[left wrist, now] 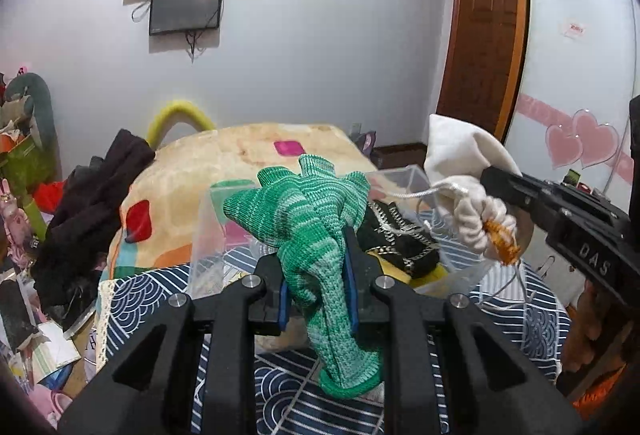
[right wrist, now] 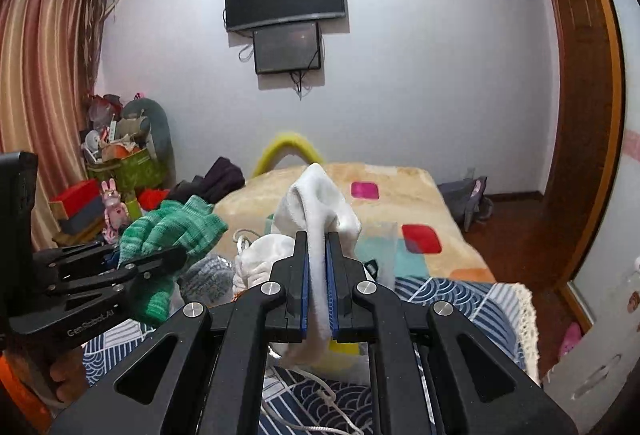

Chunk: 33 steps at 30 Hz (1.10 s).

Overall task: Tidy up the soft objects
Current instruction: 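Lower the green glove and white pouch into the box and release both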

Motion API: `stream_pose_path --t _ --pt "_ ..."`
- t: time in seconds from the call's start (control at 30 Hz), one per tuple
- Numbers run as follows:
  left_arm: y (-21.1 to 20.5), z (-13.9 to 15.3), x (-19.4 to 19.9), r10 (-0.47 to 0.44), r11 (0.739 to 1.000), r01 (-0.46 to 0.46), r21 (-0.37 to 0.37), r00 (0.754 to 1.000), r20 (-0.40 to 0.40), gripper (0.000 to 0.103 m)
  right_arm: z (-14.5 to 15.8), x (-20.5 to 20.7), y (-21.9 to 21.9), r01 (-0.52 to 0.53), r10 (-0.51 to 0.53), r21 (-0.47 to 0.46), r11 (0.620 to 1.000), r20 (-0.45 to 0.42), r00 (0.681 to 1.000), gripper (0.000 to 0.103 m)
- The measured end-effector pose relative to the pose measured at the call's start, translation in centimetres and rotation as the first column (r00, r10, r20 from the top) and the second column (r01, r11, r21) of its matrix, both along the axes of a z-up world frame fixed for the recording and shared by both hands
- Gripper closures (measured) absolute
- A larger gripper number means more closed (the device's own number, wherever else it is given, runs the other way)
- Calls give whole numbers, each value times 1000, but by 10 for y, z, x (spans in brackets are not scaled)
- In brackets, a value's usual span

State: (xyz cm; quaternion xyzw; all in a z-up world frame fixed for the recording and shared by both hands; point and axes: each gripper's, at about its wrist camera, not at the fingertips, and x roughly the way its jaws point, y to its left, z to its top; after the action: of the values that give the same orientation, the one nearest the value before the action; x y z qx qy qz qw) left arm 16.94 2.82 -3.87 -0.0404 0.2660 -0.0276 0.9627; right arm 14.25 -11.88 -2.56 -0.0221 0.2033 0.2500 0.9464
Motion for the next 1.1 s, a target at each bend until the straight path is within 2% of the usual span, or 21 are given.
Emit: stream_pose_path --t 0.23,0.43,0.5,0.6,0.67,0.73,0.8,0.87,1.1 --pt "0 -25 31 1 1000 -2 -20 997 -77 83 -29 24 13 -12 11 -8 1000 -112 994 96" --pt "-4 -34 40 4 1000 -5 -5 994 -111 82 -42 27 21 -10 1 -61 998 -151 989 96" --pt "-2 -34 40 6 1000 -7 -12 993 -114 78 -41 27 21 -10 -1 -71 997 -151 989 96" --pt "0 -31 34 9 1000 -12 -25 994 -108 65 -37 26 19 -9 -2 -79 997 -150 989 96" --pt "1 -28 29 7 1000 -9 -24 995 -97 52 -34 25 18 -15 3 -75 997 -151 988 91" --pt "0 -21 20 8 1000 -8 -12 998 -67 48 -30 23 12 -17 7 -62 998 -154 988 85" --pt "-1 -15 12 7 1000 -8 -5 999 -41 45 -25 21 7 -21 15 -40 999 -149 989 73" --pt "0 -7 2 7 1000 -8 -12 1000 -12 40 -17 13 -2 -19 18 -11 1000 -125 992 57" --pt "5 15 -37 26 998 -21 -60 996 84 33 4 -17 -19 -26 29 65 998 -44 999 54"
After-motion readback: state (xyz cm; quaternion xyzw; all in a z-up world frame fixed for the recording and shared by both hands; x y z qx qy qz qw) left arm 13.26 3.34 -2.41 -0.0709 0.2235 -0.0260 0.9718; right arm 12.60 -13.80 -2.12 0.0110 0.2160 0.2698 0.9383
